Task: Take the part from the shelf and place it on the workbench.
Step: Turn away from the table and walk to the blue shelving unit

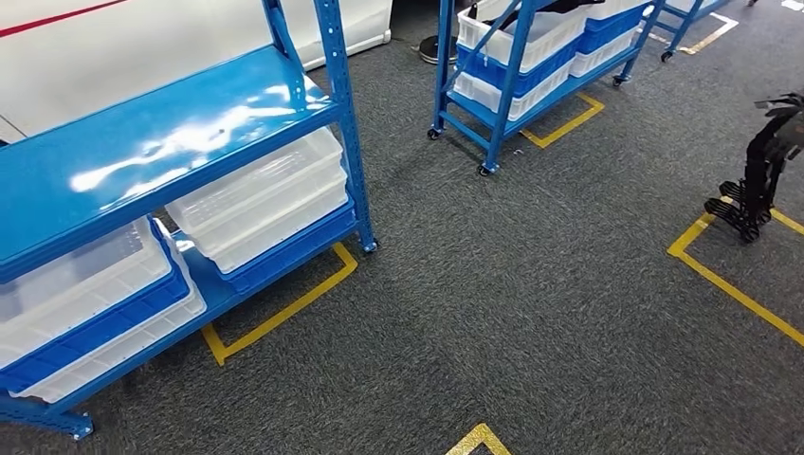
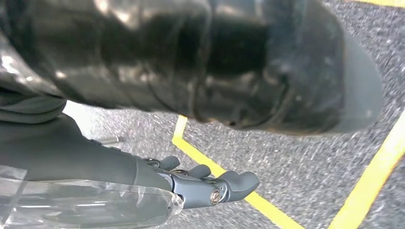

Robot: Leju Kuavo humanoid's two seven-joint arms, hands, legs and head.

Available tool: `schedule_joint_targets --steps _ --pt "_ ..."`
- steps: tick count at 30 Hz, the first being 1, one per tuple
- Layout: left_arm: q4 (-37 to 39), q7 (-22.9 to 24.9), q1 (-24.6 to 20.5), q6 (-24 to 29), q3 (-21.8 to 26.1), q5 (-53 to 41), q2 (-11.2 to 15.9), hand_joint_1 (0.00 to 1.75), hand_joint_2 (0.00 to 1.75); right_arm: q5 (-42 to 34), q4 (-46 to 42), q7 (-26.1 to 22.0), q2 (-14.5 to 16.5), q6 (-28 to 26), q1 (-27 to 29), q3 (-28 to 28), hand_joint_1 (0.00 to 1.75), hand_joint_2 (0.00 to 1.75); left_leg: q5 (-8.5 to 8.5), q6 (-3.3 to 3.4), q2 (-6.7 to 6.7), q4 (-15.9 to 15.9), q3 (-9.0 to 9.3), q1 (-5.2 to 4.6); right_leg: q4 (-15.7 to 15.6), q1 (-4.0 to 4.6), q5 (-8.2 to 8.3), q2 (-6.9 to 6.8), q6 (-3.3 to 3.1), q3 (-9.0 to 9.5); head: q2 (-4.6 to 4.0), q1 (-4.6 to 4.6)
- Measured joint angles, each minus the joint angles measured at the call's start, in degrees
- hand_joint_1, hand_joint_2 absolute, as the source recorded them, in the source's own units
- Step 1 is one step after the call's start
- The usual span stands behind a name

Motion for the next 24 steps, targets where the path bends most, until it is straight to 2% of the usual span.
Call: schedule_joint_targets --steps 1,2,3,4,6,8,9,10,11,12,13,14,15,16,17,18,19,20,21,23,24 --pt "0.0 0.0 -0.1 0.0 0.0 0.0 0.0 0.00 0.00 0.0 0.0 0.0 0.0 0.0 0.0 0.0 0.00 0.00 0.20 0.36 0.63 -1.4 0.59 -0.26 0.0 0.07 -0.09 -0.50 0.23 0.13 0.00 0.01" --pt "0.0 0.0 -0.1 0.0 0.0 0.0 0.0 0.00 0.00 0.0 0.0 0.0 0.0 0.0 -0.1 0.1 0.00 0.00 0.10 0.68 0.45 -1.6 0.53 -0.47 -0.1 0.09 -0.14 -1.00 0.49 0.25 0.00 0.02" --pt "0.0 0.0 0.0 0.0 0.0 0.0 0.0 0.00 0.00 0.0 0.0 0.1 0.0 0.0 -0.2 0.1 0.00 0.00 0.25 1.02 -0.23 -1.9 0.52 -0.44 -0.2 0.10 -0.18 -1.52 0.78 0.51 0.00 0.02" --pt "0.0 0.0 0.1 0.0 0.0 0.0 0.0 0.00 0.00 0.0 0.0 0.1 0.0 0.0 -0.3 0.2 0.00 0.00 0.48 1.32 -0.85 -2.2 0.76 -0.30 -0.1 0.03 -0.41 -1.42 1.10 0.77 0.00 0.02" --pt "0.0 0.0 0.1 0.0 0.0 0.0 0.0 0.00 0.00 0.0 0.0 0.1 0.0 0.0 -0.3 0.3 0.00 0.00 1.03 2.03 -2.06 -3.0 1.29 0.11 2.2 -0.08 -2.35 1.01 1.64 0.12 0.00 0.06" --pt "0.0 0.0 0.0 0.0 0.0 0.0 0.0 0.00 0.00 -0.1 0.0 0.1 0.0 0.1 -0.2 0.2 0.00 0.00 1.29 2.38 -3.26 -3.2 1.30 0.26 9.1 -0.29 -6.04 4.22 1.87 -3.18 0.00 0.10" --pt "0.0 0.0 -0.1 0.0 0.0 0.0 0.0 0.00 0.00 -0.2 0.0 0.1 0.0 0.1 -0.1 0.2 0.00 0.00 1.32 2.44 -3.98 -3.1 1.19 0.25 12.7 -0.36 -7.42 4.88 1.95 -5.06 0.00 0.12" --pt "0.0 0.0 -0.1 0.0 0.0 0.0 0.0 0.00 0.00 -0.2 0.0 0.1 0.0 0.1 0.0 0.2 0.00 0.00 1.30 2.44 -4.72 -3.0 1.13 0.24 15.1 -0.44 -7.86 5.14 2.02 -6.41 0.00 0.11" --pt "0.0 0.0 -0.1 0.0 0.0 0.0 0.0 0.00 0.00 -0.2 0.0 0.1 0.0 0.1 0.0 0.2 0.00 0.00 1.24 2.40 -5.56 -2.8 1.13 0.24 15.2 -0.53 -6.93 5.25 2.07 -6.72 0.00 0.12" --pt "0.0 0.1 -0.1 0.0 0.0 0.0 0.0 0.00 0.00 -0.2 0.0 0.1 0.0 0.1 0.0 0.2 0.00 0.00 1.15 2.31 -6.41 -2.6 1.16 0.27 13.1 -0.63 -4.99 5.45 2.08 -5.99 0.00 0.12" --pt "0.0 0.1 -0.1 0.0 0.0 -0.1 0.0 0.00 0.00 -0.2 0.0 0.1 0.0 0.1 0.0 0.2 0.00 0.00 1.00 2.15 -7.24 -2.4 1.17 0.31 9.4 -0.78 -2.52 6.16 2.06 -4.50 0.00 0.12" --pt "0.0 0.1 -0.1 0.0 0.0 -0.1 0.0 0.00 0.00 -0.2 0.0 0.1 0.0 0.1 0.1 0.2 0.00 0.00 0.83 1.90 -8.02 -2.1 1.04 0.31 5.7 -0.92 -0.71 7.69 1.98 -2.97 0.00 0.12" --pt "0.0 0.1 -0.1 0.0 0.0 -0.1 0.0 0.00 0.00 -0.2 0.0 0.1 0.0 0.1 0.1 0.2 0.00 0.00 0.68 1.61 -8.71 -1.7 0.79 0.32 2.9 -1.02 0.34 9.08 1.88 -1.90 0.00 0.10" --pt "0.0 0.1 -0.2 0.0 0.0 -0.1 0.0 0.00 0.00 -0.2 0.0 0.1 0.0 0.1 0.2 0.2 0.00 0.00 0.61 1.26 -9.33 -1.4 0.47 0.34 1.4 -1.06 0.68 10.15 1.76 -1.33 0.00 0.10" --pt "0.0 0.1 -0.2 0.0 0.0 -0.1 0.0 0.00 0.00 -0.2 0.0 0.1 0.0 0.1 0.1 0.2 0.00 0.00 0.65 0.89 -9.96 -1.3 0.17 0.41 1.1 -0.96 0.43 10.57 1.59 -1.27 0.00 0.09" --pt "0.0 0.1 -0.1 0.0 0.0 -0.1 0.0 0.00 0.00 -0.2 0.0 0.1 0.0 0.1 0.0 0.2 0.00 0.00 0.76 0.49 -10.63 -1.4 -0.07 0.50 1.0 -0.91 0.51 9.98 1.36 -1.23 0.00 0.09" --pt "0.0 0.1 0.0 0.0 0.0 -0.1 -0.1 0.00 0.00 -0.2 0.0 0.1 0.0 0.1 -0.1 0.2 0.00 0.00 0.77 0.15 -10.67 -1.4 -0.19 0.61 0.7 -0.94 0.61 9.25 1.04 -1.11 0.00 0.10" --pt "0.0 0.1 0.1 0.0 0.0 -0.2 -0.1 0.00 0.00 -0.2 0.0 0.1 0.0 0.2 -0.1 0.2 0.00 0.00 0.46 -0.12 -9.72 -1.0 -0.41 0.58 0.4 -0.98 0.72 8.52 0.63 -0.93 0.00 0.06" --pt "0.0 0.1 0.1 0.0 0.0 -0.2 -0.1 0.00 0.00 -0.2 0.0 0.1 0.0 0.2 0.0 0.2 0.00 0.00 -0.45 -0.35 -8.13 0.4 -1.09 0.52 0.1 -1.05 0.82 7.70 0.23 -0.78 0.00 0.02" --pt "0.0 0.1 -0.1 0.0 0.0 -0.2 -0.1 0.00 0.00 -0.2 0.0 0.1 0.0 0.2 0.2 0.2 0.00 0.00 -3.80 -0.68 -4.73 6.5 -3.96 0.44 -0.1 -0.91 0.80 5.96 -0.31 -0.65 0.00 -0.07" --pt "0.0 0.1 -0.2 0.0 0.0 -0.2 -0.1 0.00 0.00 -0.2 0.0 0.1 0.0 0.2 0.2 0.2 0.00 0.00 -5.60 -0.85 -4.07 10.4 -5.90 0.50 -0.1 -0.80 0.73 5.05 -0.43 -0.67 0.00 -0.09"
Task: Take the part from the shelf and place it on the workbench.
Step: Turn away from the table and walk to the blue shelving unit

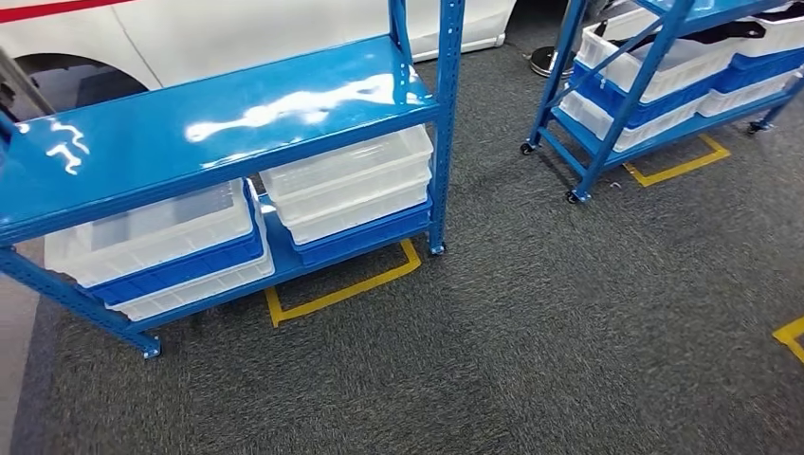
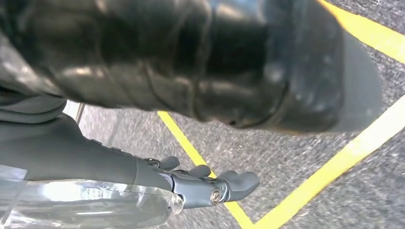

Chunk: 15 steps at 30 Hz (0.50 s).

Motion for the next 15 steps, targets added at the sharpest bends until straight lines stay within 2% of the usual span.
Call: schedule_joint_targets --steps 1,2,3,4,5,7,8,10,11,12,13,14,15 --pt "0.0 0.0 0.0 0.0 0.0 0.0 0.0 0.00 0.00 0.0 0.0 0.0 0.0 0.0 0.0 0.0 0.00 0.00 -1.03 -0.13 0.24 3.0 -1.49 0.06 0.0 0.09 -0.08 -0.87 -0.06 0.01 0.00 0.00" --pt "0.0 0.0 0.0 0.0 0.0 0.0 0.0 0.00 0.00 0.0 0.0 0.0 0.0 0.0 0.0 0.0 0.00 0.00 -1.04 -0.19 0.38 4.4 -2.14 0.10 0.0 0.16 -0.18 -1.71 -0.09 0.06 0.00 0.01" --pt "0.0 0.0 0.2 0.0 0.0 0.0 0.0 0.00 0.00 0.1 0.0 0.0 0.0 0.0 0.0 0.0 0.00 0.00 0.12 -0.16 0.54 3.4 -1.56 0.13 0.0 0.21 -0.29 -2.42 -0.05 0.19 0.00 0.01" --pt "0.0 0.0 0.3 0.0 0.0 0.0 0.0 0.00 0.00 0.1 0.0 0.0 0.0 0.0 -0.1 0.0 0.00 0.00 2.13 -0.02 0.94 0.2 0.17 0.12 0.0 0.25 -0.44 -3.10 0.03 0.41 0.00 0.01" --pt "0.0 0.0 0.3 0.0 0.0 0.0 0.0 0.00 0.00 0.1 0.0 0.0 0.0 0.1 -0.1 0.0 0.00 0.00 4.07 0.27 1.99 -4.2 2.42 0.01 0.0 0.29 -0.61 -3.75 0.17 0.68 0.00 0.01" --pt "0.0 0.0 0.2 0.0 0.0 0.0 0.0 0.00 0.00 0.1 0.0 0.0 0.0 0.1 -0.2 0.0 0.00 0.00 6.13 1.10 4.05 -10.6 5.73 -0.51 0.1 0.51 -0.97 -4.88 0.65 1.08 0.00 0.01" --pt "0.0 0.0 0.1 0.0 0.0 0.0 0.0 0.00 0.00 0.2 0.0 0.0 0.0 0.1 -0.3 0.0 0.00 0.00 6.17 1.47 4.57 -11.7 6.18 -0.76 0.1 0.60 -1.08 -5.37 0.89 1.20 0.00 0.02" --pt "0.0 0.0 0.3 0.0 0.0 0.0 0.1 0.00 0.00 0.2 0.0 0.0 0.0 0.1 -0.5 0.0 0.00 0.00 6.20 2.13 3.63 -12.0 6.10 -0.84 -0.1 0.73 -1.22 -6.25 1.40 1.57 0.00 0.02" --pt "0.0 0.0 0.4 0.0 0.0 0.0 0.1 0.00 0.00 0.2 0.0 0.0 0.0 0.1 -0.7 0.0 0.00 0.00 6.37 2.43 3.06 -12.4 6.26 -0.69 0.0 0.68 -1.50 -5.85 1.69 1.75 0.00 0.03" --pt "0.0 0.0 0.4 0.0 0.0 0.0 0.1 0.00 0.00 0.2 0.0 0.1 0.0 0.1 -0.7 0.0 0.00 0.00 6.59 2.80 2.49 -12.7 6.48 -0.51 0.9 0.62 -2.26 -4.76 1.95 1.55 0.00 0.05" --pt "0.0 0.0 0.4 0.0 0.0 0.0 0.0 0.00 0.00 0.3 0.0 0.1 0.0 0.1 -0.6 0.0 0.00 0.00 6.84 3.13 1.89 -13.1 6.70 -0.32 2.9 0.53 -3.64 -3.24 2.18 0.69 0.00 0.08" --pt "0.0 -0.1 0.3 0.0 0.0 0.0 0.0 0.00 0.00 0.3 0.0 0.1 0.0 0.1 -0.5 0.0 0.00 0.00 6.97 3.34 1.32 -13.2 6.75 -0.26 6.2 0.37 -5.42 -1.54 2.30 -0.84 0.00 0.09" --pt "0.0 -0.1 0.2 0.0 0.0 0.0 0.0 0.00 0.00 0.3 0.0 0.1 0.0 0.1 -0.4 0.0 0.00 0.00 7.02 3.50 0.71 -13.2 6.70 -0.25 10.1 0.31 -7.22 -0.52 2.36 -2.86 0.00 0.11"
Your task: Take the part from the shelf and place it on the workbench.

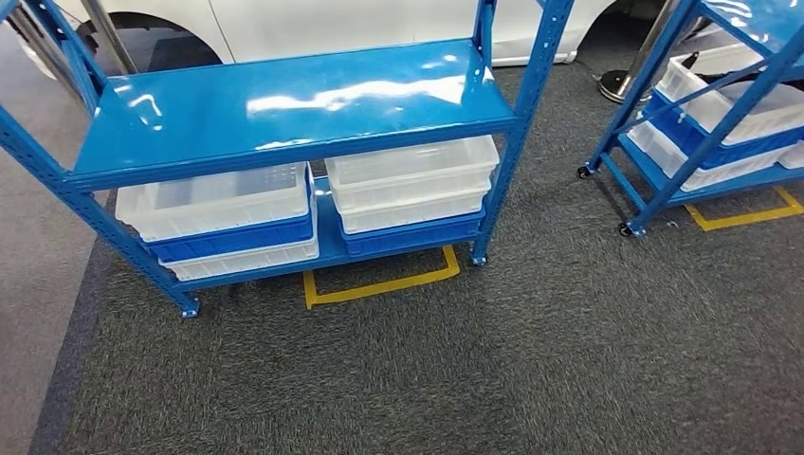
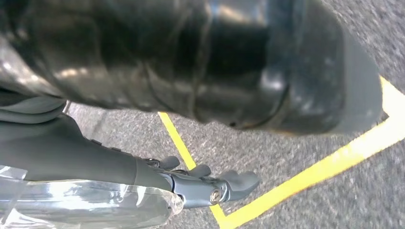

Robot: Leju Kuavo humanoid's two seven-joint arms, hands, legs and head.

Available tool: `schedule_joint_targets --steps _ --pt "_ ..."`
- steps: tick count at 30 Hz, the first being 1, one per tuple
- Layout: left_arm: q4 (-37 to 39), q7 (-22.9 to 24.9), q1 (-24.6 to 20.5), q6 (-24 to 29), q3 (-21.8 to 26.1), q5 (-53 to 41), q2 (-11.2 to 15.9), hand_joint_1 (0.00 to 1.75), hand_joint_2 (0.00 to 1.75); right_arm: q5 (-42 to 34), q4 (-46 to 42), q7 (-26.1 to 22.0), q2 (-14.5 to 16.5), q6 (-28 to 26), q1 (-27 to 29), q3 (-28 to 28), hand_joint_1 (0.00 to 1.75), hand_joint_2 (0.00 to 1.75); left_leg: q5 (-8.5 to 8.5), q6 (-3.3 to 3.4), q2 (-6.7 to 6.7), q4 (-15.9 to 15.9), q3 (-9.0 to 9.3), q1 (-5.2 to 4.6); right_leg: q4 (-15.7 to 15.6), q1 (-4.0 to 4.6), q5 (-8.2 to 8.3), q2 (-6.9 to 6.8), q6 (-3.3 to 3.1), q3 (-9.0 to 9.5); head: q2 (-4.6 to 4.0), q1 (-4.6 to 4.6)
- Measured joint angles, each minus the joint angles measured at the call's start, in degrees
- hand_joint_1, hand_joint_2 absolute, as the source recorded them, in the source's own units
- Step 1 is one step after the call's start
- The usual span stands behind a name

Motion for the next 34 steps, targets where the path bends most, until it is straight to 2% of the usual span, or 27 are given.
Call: schedule_joint_targets --steps 1,2,3,4,5,6,7,8,10,11,13,14,15,16,17,18,19,21,22,23,26,28,30,31,32,34 --pt "0.0 0.0 -0.1 0.0 0.0 0.0 0.0 0.00 0.00 0.0 0.0 0.0 0.0 0.0 0.1 0.0 0.00 0.00 0.01 0.07 -0.72 0.0 -0.02 -0.02 3.5 -0.04 -1.12 0.45 0.07 -1.92 0.00 -0.01" --pt "0.0 0.0 -0.1 0.0 0.0 0.0 0.0 0.00 0.00 0.1 0.0 0.0 0.0 0.0 0.1 0.0 0.00 0.00 -0.03 0.08 -1.48 0.1 0.02 -0.03 5.4 -0.07 -1.10 0.61 0.12 -3.17 0.00 -0.01" --pt "0.0 0.0 -0.1 0.0 0.0 0.0 0.0 0.00 0.00 0.1 0.0 0.0 0.0 0.0 0.2 0.0 0.00 0.00 -0.10 0.07 -2.29 0.2 0.09 -0.03 5.2 -0.10 0.10 0.71 0.14 -3.47 0.00 -0.01" --pt "0.0 0.0 -0.1 0.0 0.0 0.0 0.0 0.00 0.00 0.1 0.0 0.0 0.0 0.0 0.2 0.0 0.00 0.00 -0.22 0.00 -3.13 0.4 0.20 -0.02 2.9 -0.15 2.30 0.92 0.09 -2.73 0.00 -0.01" --pt "0.0 0.0 -0.1 0.0 0.0 0.0 0.0 0.00 0.00 0.1 0.0 0.0 0.0 0.0 0.2 0.0 0.00 0.00 -0.39 -0.14 -3.94 0.6 0.25 0.02 -1.1 -0.25 4.75 1.84 -0.04 -1.30 0.00 0.00" --pt "0.0 0.0 -0.1 0.0 0.0 0.0 0.0 0.00 0.00 0.1 0.0 0.1 0.0 0.0 0.3 0.0 0.00 0.00 -0.59 -0.35 -4.64 0.9 0.22 -0.05 -4.6 -0.31 6.47 3.07 -0.19 0.09 0.00 -0.01" --pt "0.0 0.0 -0.1 0.0 0.0 -0.1 0.0 0.00 0.00 0.2 0.0 0.1 0.0 0.0 0.3 0.0 0.00 0.00 -0.75 -0.63 -5.34 1.1 0.07 -0.08 -7.3 -0.36 7.53 4.05 -0.33 1.11 0.00 -0.02" --pt "0.0 0.0 -0.2 0.0 0.0 -0.1 0.0 0.00 0.00 0.2 0.0 0.1 -0.1 0.0 0.3 0.0 0.00 0.00 -0.84 -0.95 -5.92 1.3 -0.14 -0.09 -8.7 -0.33 7.82 4.77 -0.47 1.62 0.00 -0.02" --pt "0.0 0.0 -0.1 0.0 0.0 -0.1 0.0 0.00 0.00 0.3 0.0 0.1 -0.1 0.0 0.1 0.0 0.00 0.00 -0.81 -1.65 -7.08 1.3 -0.53 -0.03 -9.0 -0.27 7.75 4.00 -0.85 1.79 0.00 -0.02" --pt "0.0 0.0 0.1 0.0 0.0 -0.1 0.0 0.00 0.00 0.3 0.0 0.1 -0.1 0.0 0.0 0.0 0.00 0.00 -0.92 -1.96 -6.79 1.4 -0.62 0.01 -9.3 -0.31 7.85 3.38 -1.18 1.94 0.00 -0.01" --pt "0.0 0.0 0.1 0.0 0.0 -0.3 -0.1 0.00 0.00 0.4 0.0 0.2 0.0 0.0 0.0 0.0 0.00 0.00 -2.66 -2.60 -4.06 4.0 -1.78 -0.04 -9.9 -0.51 8.02 1.96 -1.97 2.25 0.00 -0.08" --pt "0.0 0.0 0.0 0.0 0.0 -0.3 -0.1 0.00 0.00 0.4 0.0 0.2 0.0 0.0 0.1 0.0 0.00 0.00 -4.39 -2.87 -2.23 7.0 -3.17 -0.01 -10.0 -0.45 8.01 1.18 -2.26 2.33 0.00 -0.11" --pt "0.0 0.0 -0.1 0.0 0.0 -0.4 -0.1 0.00 0.00 0.5 0.0 0.2 0.0 0.0 0.2 0.0 0.00 0.00 -6.36 -3.16 -1.05 10.8 -5.09 0.04 -10.0 -0.38 7.92 0.39 -2.46 2.35 0.00 -0.15" --pt "0.0 0.0 -0.1 0.0 0.0 -0.4 -0.1 0.00 0.00 0.6 0.0 0.3 0.0 0.0 0.3 0.0 0.00 0.00 -7.90 -3.41 -0.59 14.6 -7.00 0.17 -10.0 -0.32 7.82 -0.43 -2.55 2.35 0.00 -0.14" --pt "0.0 0.0 -0.1 0.0 0.0 -0.4 -0.1 0.00 0.00 0.6 0.0 0.3 0.0 0.0 0.3 0.0 0.00 0.00 -8.44 -3.59 -0.41 17.0 -8.22 0.32 -10.0 -0.29 7.71 -1.14 -2.56 2.42 0.00 -0.15" --pt "0.0 0.0 -0.1 0.0 0.1 -0.4 -0.1 0.00 0.00 0.6 0.0 0.3 0.0 0.0 0.3 0.0 0.00 0.00 -7.84 -3.72 -0.29 17.3 -8.41 0.45 -10.0 -0.29 7.59 -1.74 -2.51 2.53 0.00 -0.15" --pt "0.0 0.0 0.0 0.0 0.1 -0.4 -0.1 0.00 0.00 0.6 0.0 0.3 0.0 -0.1 0.3 0.0 0.00 0.00 -6.22 -3.75 -0.16 15.3 -7.40 0.56 -10.0 -0.29 7.45 -2.17 -2.38 2.72 0.00 -0.15" --pt "0.0 -0.1 0.2 0.1 0.2 -0.4 -0.1 0.00 0.00 0.4 0.0 0.2 0.0 -0.3 0.2 -0.2 0.00 0.00 -2.40 -3.50 0.55 7.3 -3.24 0.58 -10.0 -0.25 7.15 -2.83 -1.99 3.16 0.00 -0.15" --pt "0.0 -0.1 0.2 0.1 0.2 -0.4 -0.1 0.00 0.00 0.3 0.0 0.2 0.0 -0.3 0.1 -0.2 0.00 0.00 -1.27 -3.17 0.89 4.0 -1.55 0.46 -9.9 -0.16 7.02 -3.05 -1.72 3.30 0.00 -0.14" --pt "0.0 -0.2 0.2 0.1 0.3 -0.4 -0.1 0.00 0.00 0.2 0.0 0.1 0.0 -0.3 0.0 -0.3 0.00 0.00 -0.81 -2.81 1.17 2.0 -0.55 0.30 -9.9 -0.07 6.96 -3.24 -1.46 3.38 0.00 -0.14" --pt "0.0 -0.5 0.4 0.2 0.3 -0.5 -0.1 0.00 0.00 0.0 0.0 0.0 0.0 -0.3 -0.3 -0.5 0.00 0.00 -0.78 -1.72 1.02 1.0 -0.25 0.11 -10.0 -0.04 6.89 -3.23 -0.58 3.63 0.00 -0.13" --pt "0.0 -0.5 0.4 0.2 0.4 -0.5 -0.1 0.00 0.00 0.0 0.0 0.0 0.0 -0.3 -0.3 -0.7 0.00 0.00 -0.49 -0.85 0.76 0.4 0.10 0.37 -8.1 -0.14 5.39 -1.74 -0.12 2.95 0.00 -0.12" --pt "0.0 -0.6 0.2 0.2 0.4 -0.5 -0.1 0.00 0.00 -0.1 0.0 0.0 0.0 -0.3 -0.1 -0.8 0.00 0.00 -0.38 -0.21 0.54 0.1 0.27 0.42 -1.8 -0.21 2.01 0.02 0.02 -0.16 0.00 -0.10" --pt "0.0 -0.6 0.2 0.2 0.4 -0.5 -0.1 0.00 0.00 -0.1 0.0 0.0 0.0 -0.3 0.0 -0.8 0.00 0.00 -0.42 -0.03 0.40 0.1 0.25 0.34 2.0 -0.21 0.51 0.36 0.05 -2.20 0.00 -0.10" --pt "0.0 -0.6 0.2 0.2 0.4 -0.5 -0.1 0.00 0.00 -0.1 0.0 0.0 0.0 -0.3 0.0 -0.9 0.00 0.00 -0.49 0.03 0.22 0.2 0.29 0.27 4.8 -0.21 -0.16 0.50 0.09 -3.83 0.00 -0.10" --pt "0.0 -0.6 0.2 0.2 0.4 -0.6 -0.1 0.00 0.00 -0.1 0.0 0.0 0.0 -0.3 0.1 -0.9 0.00 0.00 -0.66 0.05 -0.16 0.3 0.44 0.18 6.1 -0.20 0.79 0.56 0.09 -4.91 0.00 -0.10"
